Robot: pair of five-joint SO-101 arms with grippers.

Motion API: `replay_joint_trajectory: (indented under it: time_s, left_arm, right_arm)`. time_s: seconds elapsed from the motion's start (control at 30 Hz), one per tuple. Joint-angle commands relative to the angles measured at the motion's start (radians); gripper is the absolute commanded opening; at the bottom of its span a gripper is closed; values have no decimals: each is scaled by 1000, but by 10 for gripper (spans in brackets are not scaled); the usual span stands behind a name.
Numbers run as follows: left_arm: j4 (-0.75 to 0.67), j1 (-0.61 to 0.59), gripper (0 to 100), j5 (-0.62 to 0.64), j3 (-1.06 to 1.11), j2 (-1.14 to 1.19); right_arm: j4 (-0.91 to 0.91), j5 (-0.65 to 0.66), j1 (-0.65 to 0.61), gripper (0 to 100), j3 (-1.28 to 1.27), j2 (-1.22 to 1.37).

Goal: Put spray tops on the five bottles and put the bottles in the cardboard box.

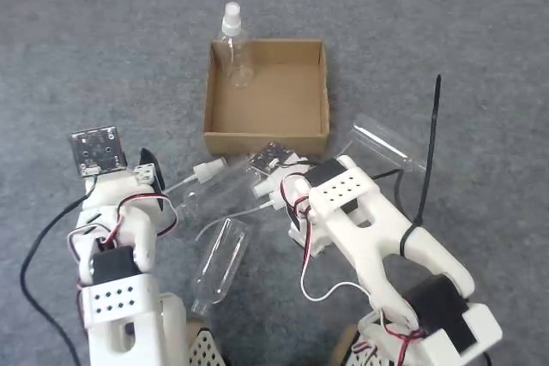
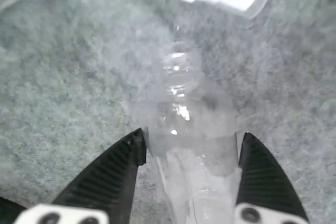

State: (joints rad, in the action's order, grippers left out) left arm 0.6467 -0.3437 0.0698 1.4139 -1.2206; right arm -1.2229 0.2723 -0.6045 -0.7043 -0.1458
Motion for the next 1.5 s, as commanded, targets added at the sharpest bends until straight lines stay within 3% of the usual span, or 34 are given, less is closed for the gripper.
replay_joint_trajectory:
  time_s: [0.0, 1.23, 1.47]
  left_arm:
    - [-34, -2, 109, -9, -5, -20]
    - [-34, -2, 109, -9, -5, -20]
    - [-34, -2, 109, -9, -5, -20]
  right_arm:
    - [24, -15, -7, 214, 11, -24]
    - [188, -163, -7, 214, 9, -21]
    - [199, -196, -7, 280, 9, -13]
